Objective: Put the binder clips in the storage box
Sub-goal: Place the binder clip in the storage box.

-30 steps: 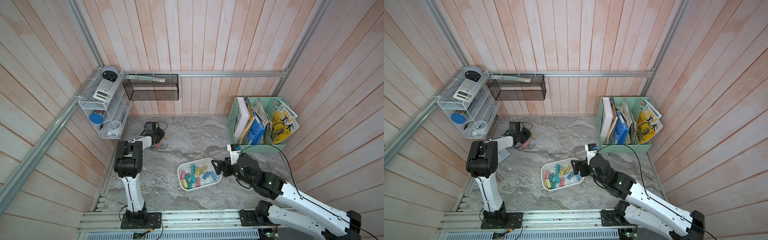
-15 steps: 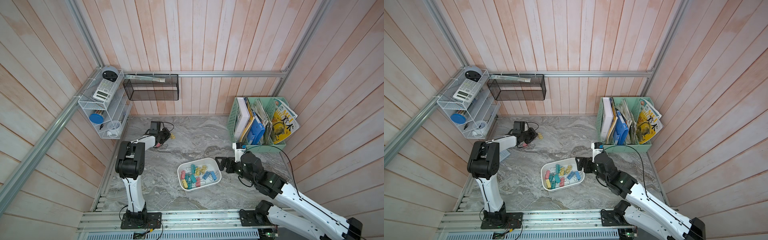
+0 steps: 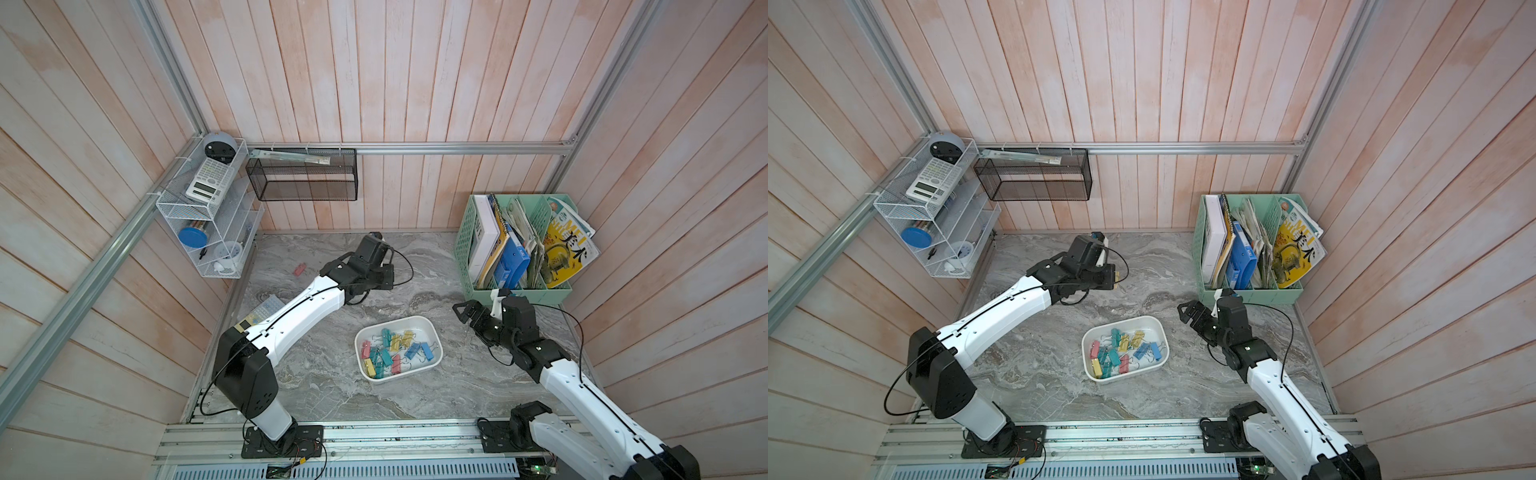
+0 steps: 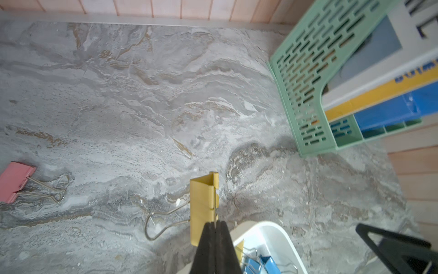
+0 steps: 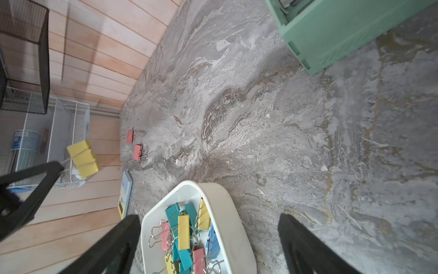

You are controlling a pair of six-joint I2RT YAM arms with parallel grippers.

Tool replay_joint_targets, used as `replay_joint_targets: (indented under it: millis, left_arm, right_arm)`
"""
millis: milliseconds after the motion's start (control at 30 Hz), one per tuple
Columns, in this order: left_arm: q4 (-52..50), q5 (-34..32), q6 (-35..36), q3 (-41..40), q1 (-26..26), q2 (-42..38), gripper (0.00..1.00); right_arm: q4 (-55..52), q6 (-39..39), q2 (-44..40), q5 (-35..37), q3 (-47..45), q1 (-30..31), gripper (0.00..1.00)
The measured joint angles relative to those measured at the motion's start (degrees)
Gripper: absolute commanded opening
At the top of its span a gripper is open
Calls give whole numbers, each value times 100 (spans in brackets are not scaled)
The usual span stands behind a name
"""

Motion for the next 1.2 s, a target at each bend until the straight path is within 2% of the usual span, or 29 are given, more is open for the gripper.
replay_joint_targets:
  millis: [200, 333, 733, 967, 1133, 1200]
  left_arm:
    - [-866, -691, 240, 542, -1445, 273, 0]
    - [-946, -761, 348, 643, -2037, 745, 0]
    - [-669, -693, 286, 507, -2048, 1694, 0]
    - [-496, -610, 289, 33, -2057, 1838, 1]
    - [-129, -577, 358, -363, -2063, 1797, 21]
    - [-11, -592, 365, -542, -2063, 1757, 24]
  right_arm:
    - [2, 114, -109, -168, -22, -46, 98]
    - [-39, 125, -372, -166, -37, -107, 98]
    - [-208, 146, -874, -81, -179, -173, 98]
    - [-223, 166, -831, -81, -219, -177, 98]
    - [-223, 205, -824, -81, -221, -177, 98]
    - [-223, 208, -824, -81, -221, -179, 98]
